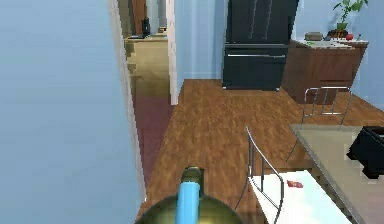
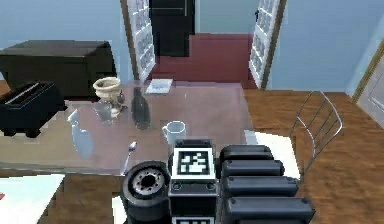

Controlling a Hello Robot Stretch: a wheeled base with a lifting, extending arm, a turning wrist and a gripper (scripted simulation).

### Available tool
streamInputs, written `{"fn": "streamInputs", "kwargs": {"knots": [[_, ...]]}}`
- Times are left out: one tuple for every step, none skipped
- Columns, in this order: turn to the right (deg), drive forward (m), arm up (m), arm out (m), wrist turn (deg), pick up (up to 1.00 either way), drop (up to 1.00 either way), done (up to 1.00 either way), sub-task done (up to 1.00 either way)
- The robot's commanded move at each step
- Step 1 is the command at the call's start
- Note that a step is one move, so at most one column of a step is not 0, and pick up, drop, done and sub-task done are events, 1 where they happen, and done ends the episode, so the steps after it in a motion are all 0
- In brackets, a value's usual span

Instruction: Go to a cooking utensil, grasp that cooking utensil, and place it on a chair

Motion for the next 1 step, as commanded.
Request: {"fn": "streamInputs", "kwargs": {"knots": [[0.0,0.35,0.00,0.00,0.0,0.00,0.00,0.00,0.00]]}}
